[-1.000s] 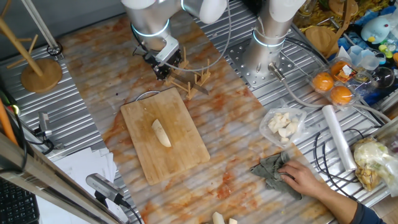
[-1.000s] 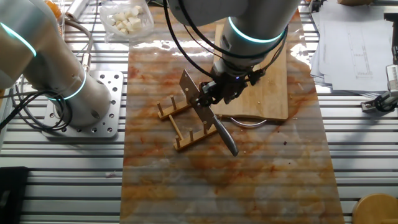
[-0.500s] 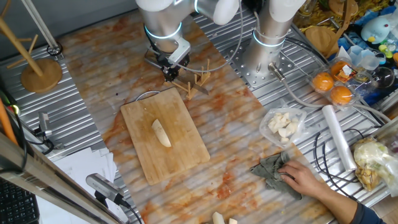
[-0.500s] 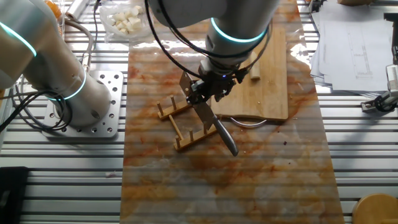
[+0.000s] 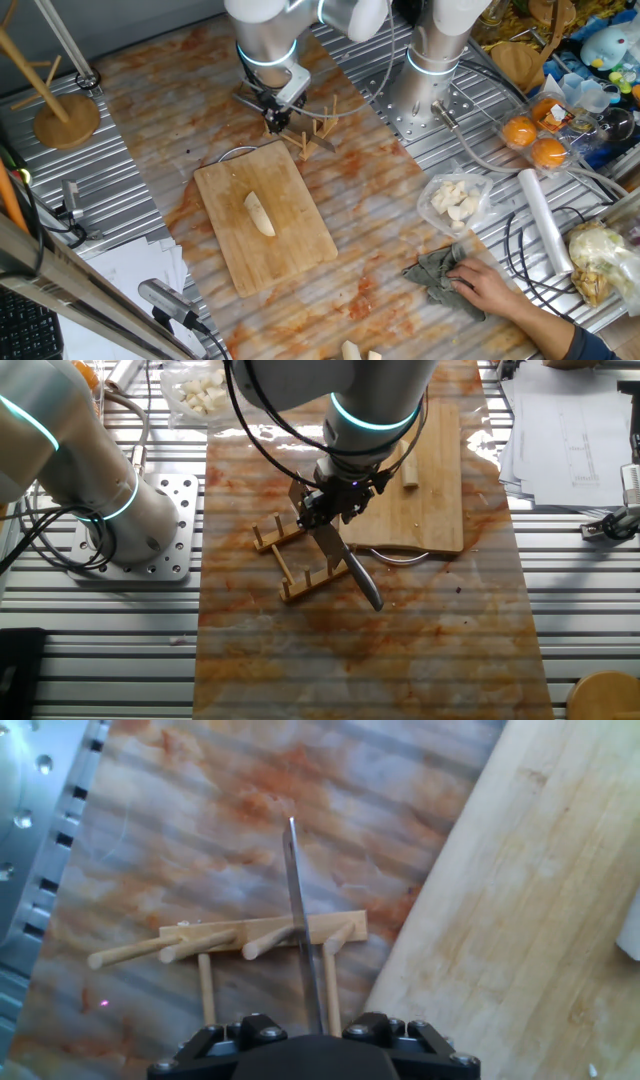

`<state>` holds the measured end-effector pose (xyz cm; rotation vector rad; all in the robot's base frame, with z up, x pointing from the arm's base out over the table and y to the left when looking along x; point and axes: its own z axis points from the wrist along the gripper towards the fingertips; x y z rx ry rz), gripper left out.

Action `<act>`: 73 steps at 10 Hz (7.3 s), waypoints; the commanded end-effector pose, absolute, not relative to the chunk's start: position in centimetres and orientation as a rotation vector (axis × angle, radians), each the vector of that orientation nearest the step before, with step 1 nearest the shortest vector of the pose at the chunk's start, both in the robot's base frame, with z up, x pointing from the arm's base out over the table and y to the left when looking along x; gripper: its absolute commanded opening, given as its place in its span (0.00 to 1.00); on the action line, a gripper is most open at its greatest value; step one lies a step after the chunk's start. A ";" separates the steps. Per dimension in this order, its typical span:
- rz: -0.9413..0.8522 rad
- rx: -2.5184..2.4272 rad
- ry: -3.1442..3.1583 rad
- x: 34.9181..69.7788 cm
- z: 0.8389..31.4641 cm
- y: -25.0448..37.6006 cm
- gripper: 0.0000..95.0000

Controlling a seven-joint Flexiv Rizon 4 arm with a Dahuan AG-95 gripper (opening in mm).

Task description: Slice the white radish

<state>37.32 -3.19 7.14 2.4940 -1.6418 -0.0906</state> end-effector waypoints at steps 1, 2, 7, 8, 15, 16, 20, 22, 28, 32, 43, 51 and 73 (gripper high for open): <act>-0.091 2.492 -1.641 37.4 6.9 -3.3 0.60; -0.091 2.492 -1.640 37.4 6.6 -3.3 0.60; -0.092 2.482 -1.644 37.5 5.4 -3.2 0.60; -0.092 2.482 -1.644 37.5 5.1 -3.2 0.60; -0.083 2.489 -1.628 37.3 3.8 -3.1 0.60; -0.083 2.489 -1.628 37.3 3.7 -3.1 0.60; -0.077 2.491 -1.628 37.1 3.5 -3.0 0.60; -0.073 2.495 -1.629 37.1 3.4 -3.0 0.40; -0.058 2.487 -1.651 36.9 3.3 -3.0 0.00; -0.047 2.468 -1.664 36.6 3.3 -3.1 0.00; -0.058 2.165 -2.007 35.2 15.8 -0.9 0.00; 0.036 0.949 -2.805 41.1 17.8 6.9 0.00; -0.043 0.255 -3.082 52.7 8.0 15.8 0.00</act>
